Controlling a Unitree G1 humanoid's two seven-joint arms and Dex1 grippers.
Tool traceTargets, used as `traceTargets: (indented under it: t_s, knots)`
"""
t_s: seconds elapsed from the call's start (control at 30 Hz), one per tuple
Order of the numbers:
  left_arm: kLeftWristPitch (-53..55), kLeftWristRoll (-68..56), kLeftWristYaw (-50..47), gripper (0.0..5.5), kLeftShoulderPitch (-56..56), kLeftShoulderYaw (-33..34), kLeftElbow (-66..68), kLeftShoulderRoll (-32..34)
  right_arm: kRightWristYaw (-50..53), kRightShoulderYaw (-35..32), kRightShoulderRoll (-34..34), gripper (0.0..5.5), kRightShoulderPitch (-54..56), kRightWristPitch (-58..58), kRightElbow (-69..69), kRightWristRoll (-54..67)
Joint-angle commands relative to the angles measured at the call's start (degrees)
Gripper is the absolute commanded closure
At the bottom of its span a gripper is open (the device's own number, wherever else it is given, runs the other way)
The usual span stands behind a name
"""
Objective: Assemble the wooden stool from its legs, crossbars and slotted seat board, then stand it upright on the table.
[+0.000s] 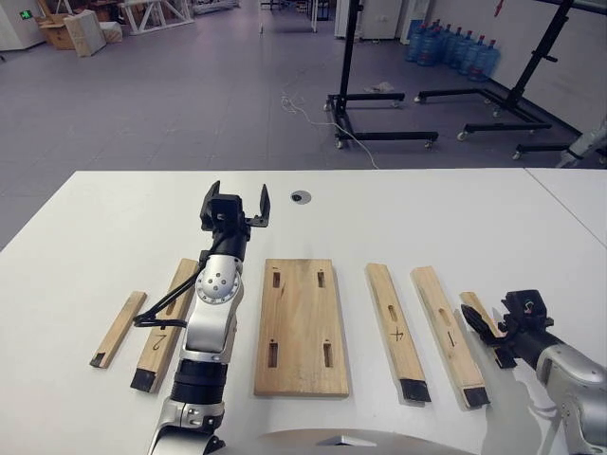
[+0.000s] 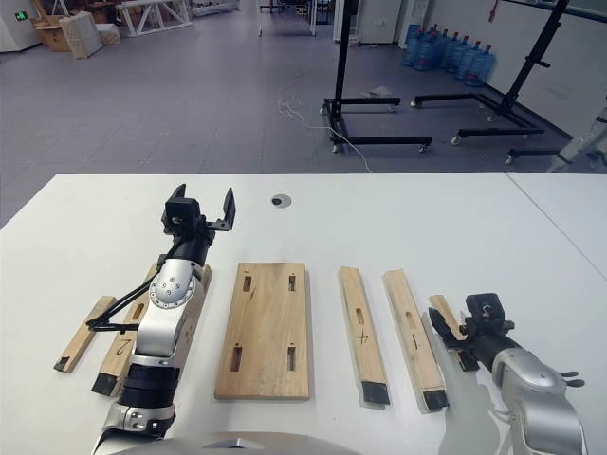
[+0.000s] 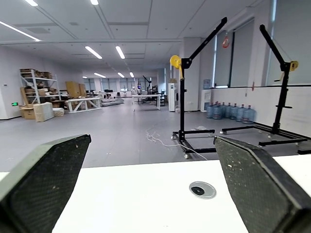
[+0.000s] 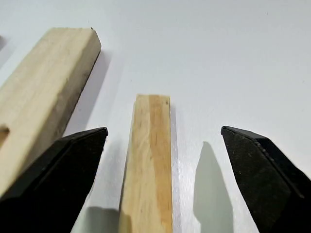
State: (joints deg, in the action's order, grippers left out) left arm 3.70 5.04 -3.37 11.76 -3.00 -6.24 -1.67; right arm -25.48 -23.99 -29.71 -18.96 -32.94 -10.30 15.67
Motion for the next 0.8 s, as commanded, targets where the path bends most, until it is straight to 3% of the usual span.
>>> traceTargets:
  t_s: [0.03, 0.1, 0.3, 0.4, 0.67, 0.8]
  knots:
    - [1.1, 0.3, -0.2, 0.85, 0.0, -0.3, -1.0, -0.2, -1.5, -0.3, -0.5, 1.19, -6.7, -5.3, -1.8, 1.0]
    - [1.1, 0.1, -0.6, 0.85, -0.4, -0.3, -1.0, -0.7, 0.0, -2.1, 0.9, 1.38, -8.7, -12.3, -3.5, 3.4]
    - [2.6, 0.0, -2.3, 0.85, 0.3, 0.5, -1.2, -1.9, -1.0, -0.9, 0.3, 2.23, -13.6, -18.2, -8.7, 7.0]
    - [3.4, -0.1, -3.6, 0.85, 1.9, 1.6, -0.5, -2.0, -1.2, -0.2, -2.4, 2.82, -11.2, -18.8, -6.2, 6.5]
    - [5.5, -0.4, -3.2, 0.85, 2.7, 1.5, -0.9, -1.5, -4.8, -1.3, -3.8, 4.12, -19.2, -12.8, -9.3, 6.2]
    - [6.0, 0.1, -3.7, 0.85, 2.7, 1.9, -1.6, -1.1, -6.3, -2.7, -4.0, 4.22, -19.9, -12.8, -9.3, 7.9]
